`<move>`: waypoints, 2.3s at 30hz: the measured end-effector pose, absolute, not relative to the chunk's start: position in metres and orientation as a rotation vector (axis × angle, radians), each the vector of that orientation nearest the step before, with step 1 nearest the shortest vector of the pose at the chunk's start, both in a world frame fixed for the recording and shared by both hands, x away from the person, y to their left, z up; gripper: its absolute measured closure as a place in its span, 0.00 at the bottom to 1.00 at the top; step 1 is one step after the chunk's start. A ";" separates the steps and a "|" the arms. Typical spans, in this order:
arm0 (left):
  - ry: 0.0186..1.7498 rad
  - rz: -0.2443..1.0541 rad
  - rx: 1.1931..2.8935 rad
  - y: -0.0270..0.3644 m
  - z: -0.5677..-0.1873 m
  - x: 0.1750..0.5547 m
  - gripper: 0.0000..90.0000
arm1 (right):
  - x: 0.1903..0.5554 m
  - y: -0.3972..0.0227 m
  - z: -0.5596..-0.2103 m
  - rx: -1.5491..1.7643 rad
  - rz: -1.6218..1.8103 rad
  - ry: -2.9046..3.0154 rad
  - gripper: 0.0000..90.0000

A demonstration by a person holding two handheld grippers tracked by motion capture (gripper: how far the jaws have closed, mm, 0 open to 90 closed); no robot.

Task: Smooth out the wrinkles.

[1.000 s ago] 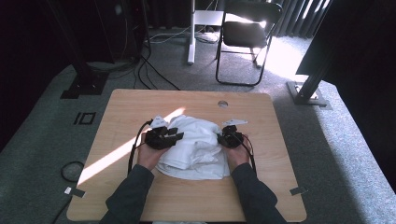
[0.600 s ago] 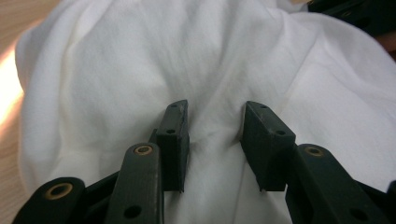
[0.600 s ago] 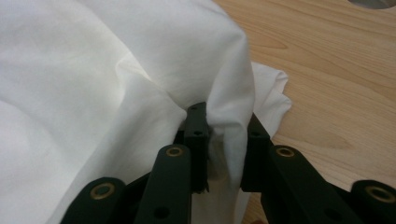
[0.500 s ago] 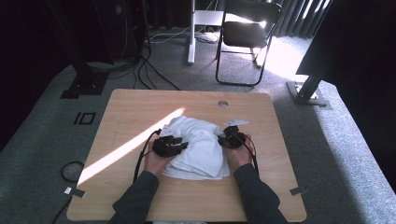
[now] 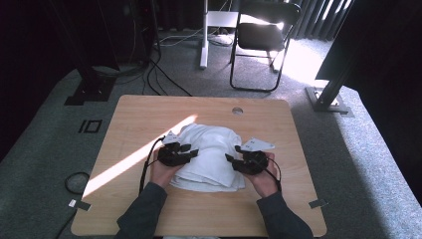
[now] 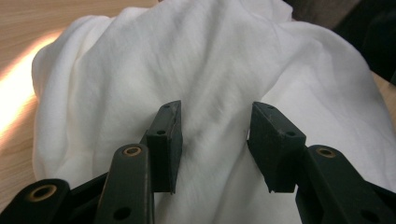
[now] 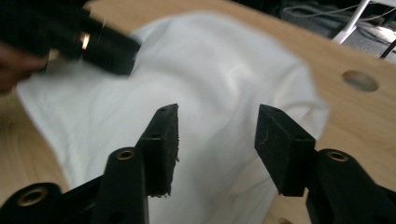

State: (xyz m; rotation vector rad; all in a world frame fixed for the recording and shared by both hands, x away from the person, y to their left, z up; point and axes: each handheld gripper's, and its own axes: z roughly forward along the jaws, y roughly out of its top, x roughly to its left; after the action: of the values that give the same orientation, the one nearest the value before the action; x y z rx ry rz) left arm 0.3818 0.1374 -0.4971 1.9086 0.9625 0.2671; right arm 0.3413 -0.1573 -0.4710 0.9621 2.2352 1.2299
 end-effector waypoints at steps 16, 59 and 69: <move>1.135 0.323 1.756 0.211 -0.503 0.371 0.61 | 0.337 -0.183 -0.485 1.044 1.214 2.231 0.99; 1.230 0.317 1.719 0.179 -0.525 0.453 0.68 | 0.381 -0.158 -0.455 0.906 1.214 2.215 0.99; 1.187 0.171 1.673 0.159 -0.529 0.467 0.69 | 0.379 -0.157 -0.466 0.901 1.262 2.252 0.99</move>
State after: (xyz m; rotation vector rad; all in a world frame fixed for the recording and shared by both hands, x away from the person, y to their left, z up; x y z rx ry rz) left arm 0.4666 0.1588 -0.5294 1.6733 1.1871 0.1709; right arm 0.3789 -0.1569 -0.4656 0.9009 2.2522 1.2621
